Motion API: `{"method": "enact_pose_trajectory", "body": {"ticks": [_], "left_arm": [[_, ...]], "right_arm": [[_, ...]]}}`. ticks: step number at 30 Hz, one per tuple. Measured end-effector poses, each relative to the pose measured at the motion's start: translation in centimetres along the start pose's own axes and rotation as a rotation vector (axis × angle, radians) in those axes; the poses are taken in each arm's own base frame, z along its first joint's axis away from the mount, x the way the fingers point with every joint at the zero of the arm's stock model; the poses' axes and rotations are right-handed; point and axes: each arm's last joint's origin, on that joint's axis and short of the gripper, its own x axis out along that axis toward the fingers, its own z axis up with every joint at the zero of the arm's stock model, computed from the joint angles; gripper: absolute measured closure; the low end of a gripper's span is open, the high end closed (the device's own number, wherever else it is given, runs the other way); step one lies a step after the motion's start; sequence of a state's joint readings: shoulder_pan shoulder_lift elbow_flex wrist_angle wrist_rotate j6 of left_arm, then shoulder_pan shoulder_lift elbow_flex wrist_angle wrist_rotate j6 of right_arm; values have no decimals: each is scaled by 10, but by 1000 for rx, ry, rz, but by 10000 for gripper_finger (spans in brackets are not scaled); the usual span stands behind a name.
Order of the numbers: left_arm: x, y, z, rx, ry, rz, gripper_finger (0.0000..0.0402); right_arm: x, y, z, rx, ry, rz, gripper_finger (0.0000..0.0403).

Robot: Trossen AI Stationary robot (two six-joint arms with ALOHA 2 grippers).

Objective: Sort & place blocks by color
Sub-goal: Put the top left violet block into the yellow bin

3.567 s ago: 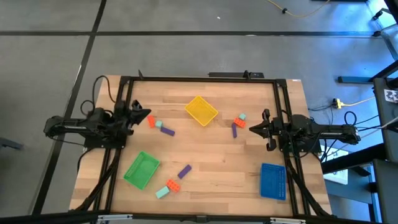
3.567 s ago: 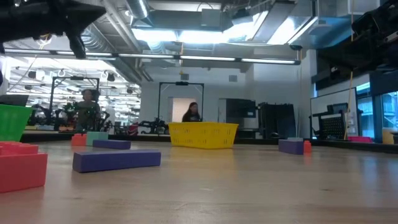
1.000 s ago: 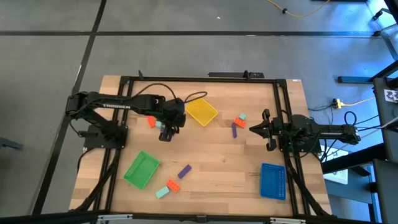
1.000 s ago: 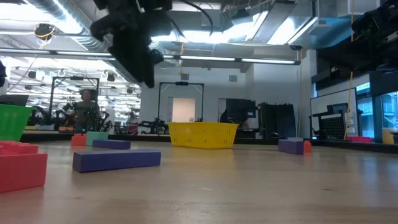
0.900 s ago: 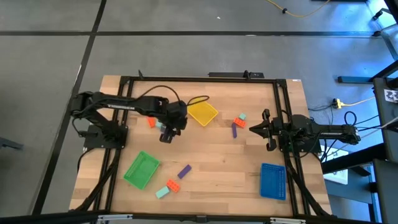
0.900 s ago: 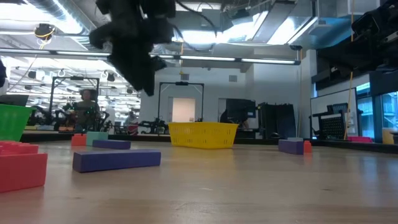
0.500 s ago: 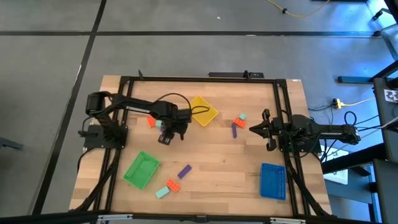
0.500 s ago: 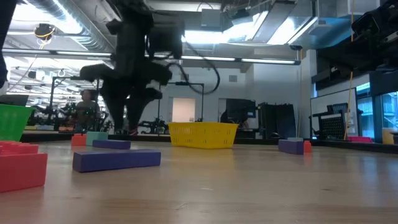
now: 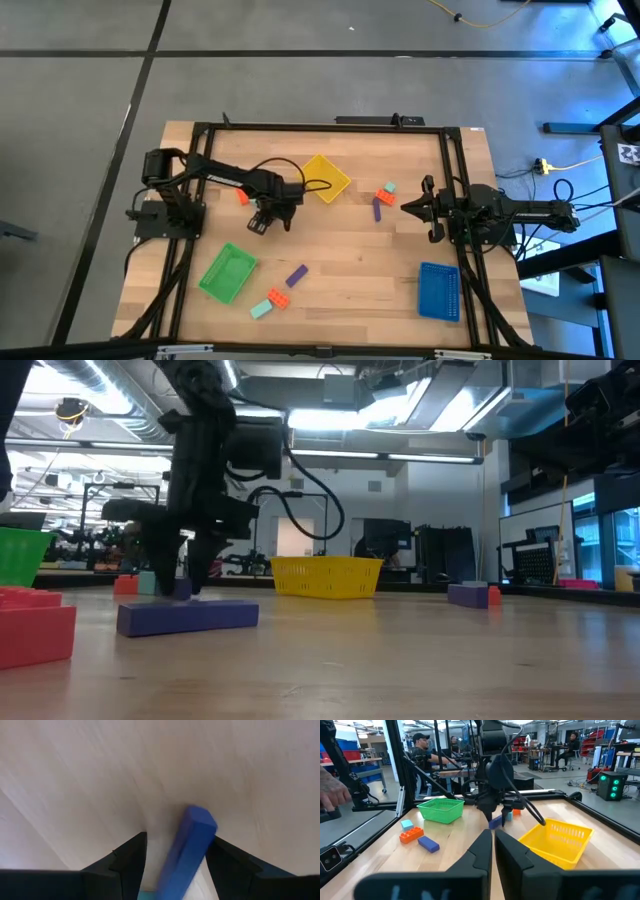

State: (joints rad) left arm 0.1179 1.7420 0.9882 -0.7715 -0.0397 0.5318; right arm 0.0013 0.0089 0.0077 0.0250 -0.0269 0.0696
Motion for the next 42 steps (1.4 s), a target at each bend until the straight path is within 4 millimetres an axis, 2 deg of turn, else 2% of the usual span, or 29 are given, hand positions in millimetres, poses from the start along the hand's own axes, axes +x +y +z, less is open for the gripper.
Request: {"method": "enact_pose_trajectory", "body": {"ticks": [16, 23, 33, 37, 42], "left_arm": [[4, -2, -2, 1, -6, 0, 216], [4, -2, -2, 1, -7, -1, 256], [3, -2, -3, -6, -8, -5, 350], [1, -1, -2, -34, -13, 3, 353], [-13, 7, 1, -112, -86, 17, 353]], "right_arm": [[0, 0, 0, 0, 0, 0, 378], [0, 0, 0, 0, 0, 0, 378], [0, 0, 0, 0, 0, 0, 378], [0, 0, 0, 0, 0, 0, 378], [0, 0, 0, 0, 0, 0, 378]]}}
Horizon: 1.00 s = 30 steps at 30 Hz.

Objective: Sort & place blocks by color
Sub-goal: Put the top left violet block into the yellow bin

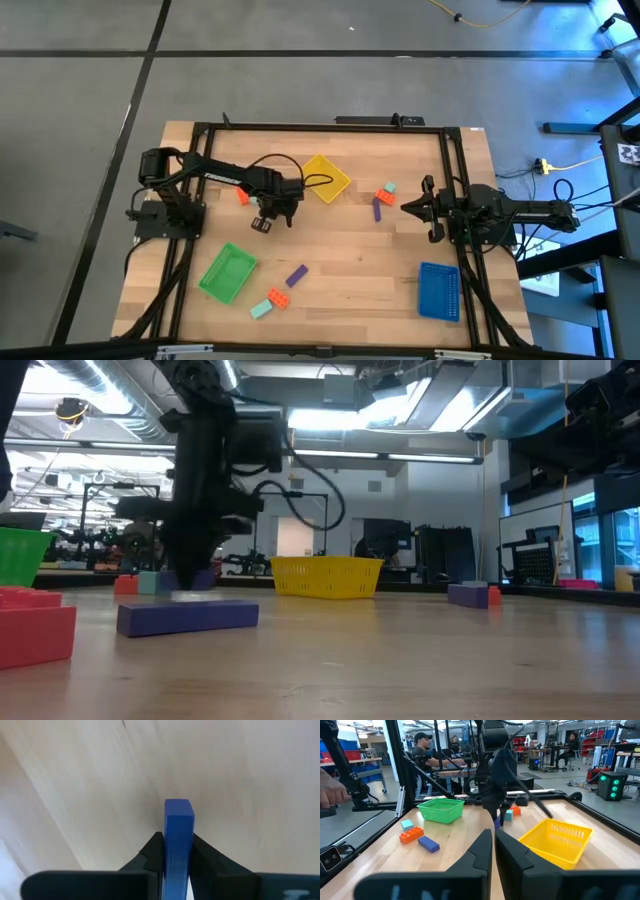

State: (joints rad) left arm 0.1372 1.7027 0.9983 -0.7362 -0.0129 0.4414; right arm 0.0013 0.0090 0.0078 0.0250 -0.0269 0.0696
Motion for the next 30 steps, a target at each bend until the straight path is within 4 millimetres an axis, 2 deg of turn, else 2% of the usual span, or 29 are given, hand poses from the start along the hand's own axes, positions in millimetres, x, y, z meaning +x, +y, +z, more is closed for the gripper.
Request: {"method": "enact_pose_trajectory", "body": {"ticks": [4, 10, 16, 21, 24, 30], "left_arm": [[-18, 7, 2, -68, -83, 36, 353], [-61, 18, -4, -254, -304, 120, 353], [-122, 25, -10, -460, -691, 211, 353], [-165, 22, -10, -536, -1060, 252, 353], [-173, 17, -8, -547, -1245, 246, 353], [-163, 5, -4, -564, -1471, 173, 353]], "right_arm": [[0, 0, 0, 0, 0, 0, 378], [0, 0, 0, 0, 3, -1, 378], [0, 0, 0, 0, 1, -6, 378], [0, 0, 0, 0, 1, -7, 378], [0, 0, 0, 0, 1, -7, 378], [0, 0, 0, 0, 2, -7, 378]]}}
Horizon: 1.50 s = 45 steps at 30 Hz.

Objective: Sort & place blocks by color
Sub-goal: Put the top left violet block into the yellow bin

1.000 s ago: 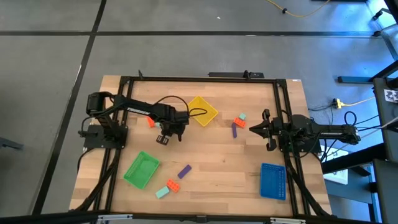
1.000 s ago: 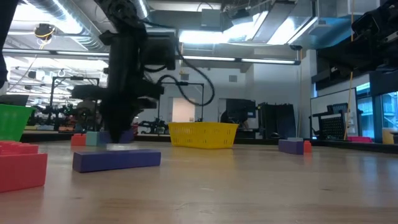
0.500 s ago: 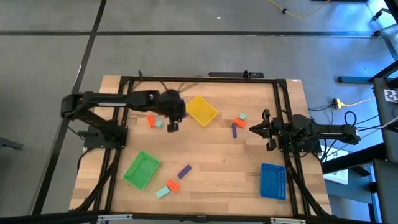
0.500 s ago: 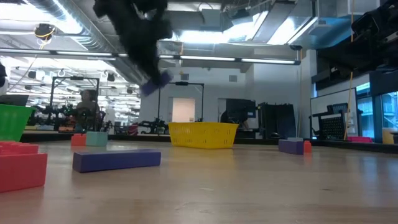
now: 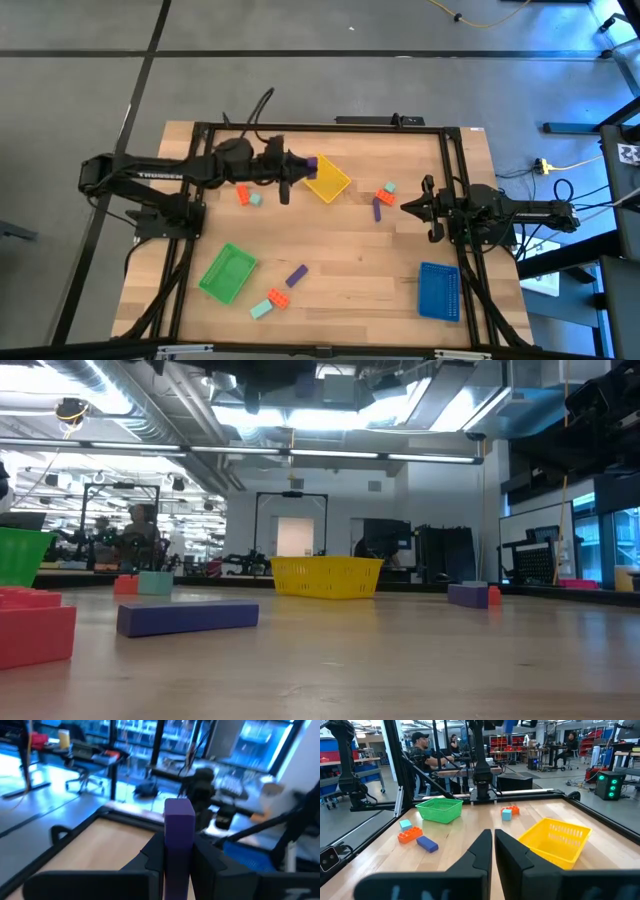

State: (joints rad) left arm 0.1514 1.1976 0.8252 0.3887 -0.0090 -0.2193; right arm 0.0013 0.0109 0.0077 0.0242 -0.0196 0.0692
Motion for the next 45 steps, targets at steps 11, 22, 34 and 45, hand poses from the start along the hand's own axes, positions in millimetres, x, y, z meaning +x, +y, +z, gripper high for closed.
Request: {"method": "enact_pose_trajectory", "body": {"ticks": [11, 22, 34, 45], "left_arm": [[-3, -7, -6, -72, -100, -56, 353], [-5, -10, 2, -94, -164, -127, 353], [-5, 1, 4, -105, -155, -102, 353], [-23, -6, 16, -66, -133, -218, 353]], "right_arm": [[0, 0, 0, 0, 0, -1, 378], [0, 0, 0, -38, 0, -2, 378], [-5, 4, 31, -109, -329, 80, 378], [-31, 5, 82, 150, -799, 72, 378]]}}
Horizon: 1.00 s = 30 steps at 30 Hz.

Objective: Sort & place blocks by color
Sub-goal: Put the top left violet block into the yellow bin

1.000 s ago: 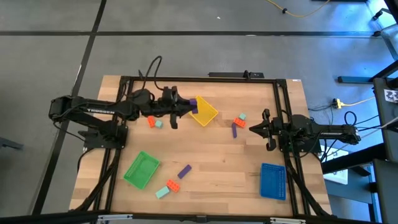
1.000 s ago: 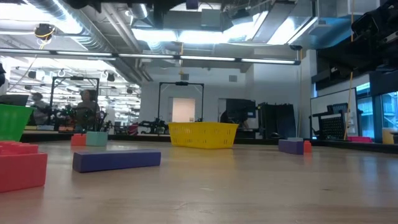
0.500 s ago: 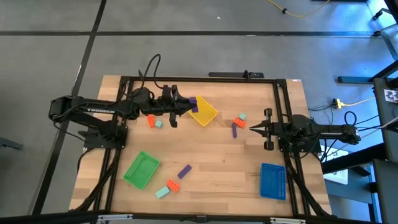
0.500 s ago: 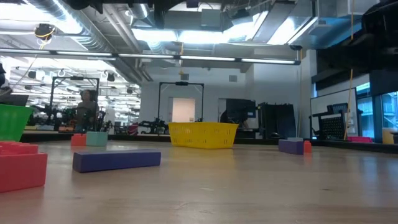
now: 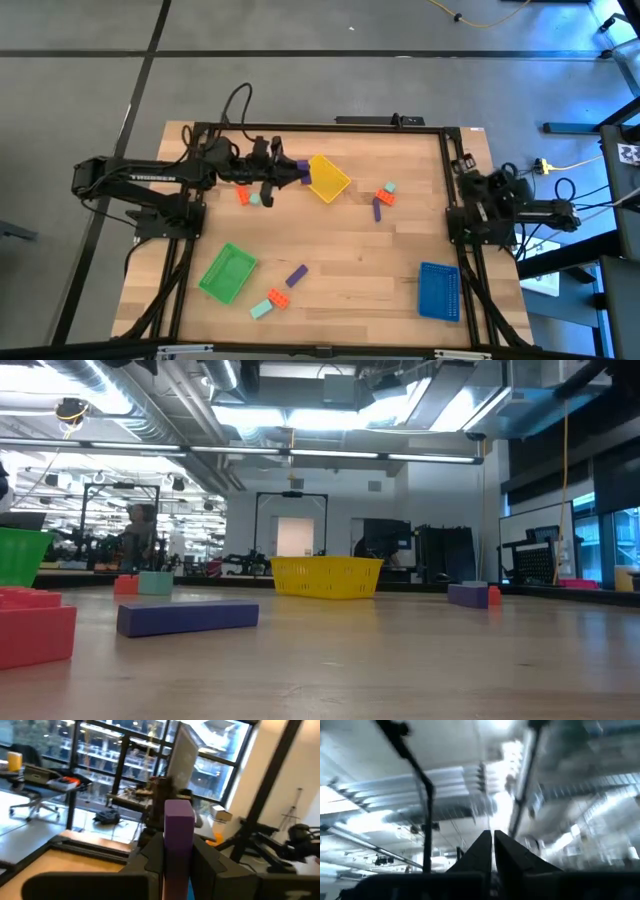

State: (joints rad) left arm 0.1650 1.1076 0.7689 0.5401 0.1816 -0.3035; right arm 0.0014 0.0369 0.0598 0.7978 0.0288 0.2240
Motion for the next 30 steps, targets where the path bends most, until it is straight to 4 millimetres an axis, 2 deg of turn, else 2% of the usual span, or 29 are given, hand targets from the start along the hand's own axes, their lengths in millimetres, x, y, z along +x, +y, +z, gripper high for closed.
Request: {"method": "enact_pose_trajectory", "body": {"ticks": [5, 12, 16, 22, 30], "left_arm": [[-8, -3, 6, 24, 8, -8, 353], [-9, -4, 6, 23, 17, -17, 353], [-9, -4, 6, 19, 17, -17, 353], [-9, -4, 6, 18, 17, -18, 353], [-5, -2, 2, 13, 22, 8, 353]], "right_arm": [[27, -6, -16, 156, 305, -206, 378], [71, -11, -38, 256, 440, -351, 378], [99, -13, -47, 274, 459, -365, 378], [133, -15, -62, 197, 505, -353, 378], [163, -17, -82, 140, 607, -286, 375]]}}
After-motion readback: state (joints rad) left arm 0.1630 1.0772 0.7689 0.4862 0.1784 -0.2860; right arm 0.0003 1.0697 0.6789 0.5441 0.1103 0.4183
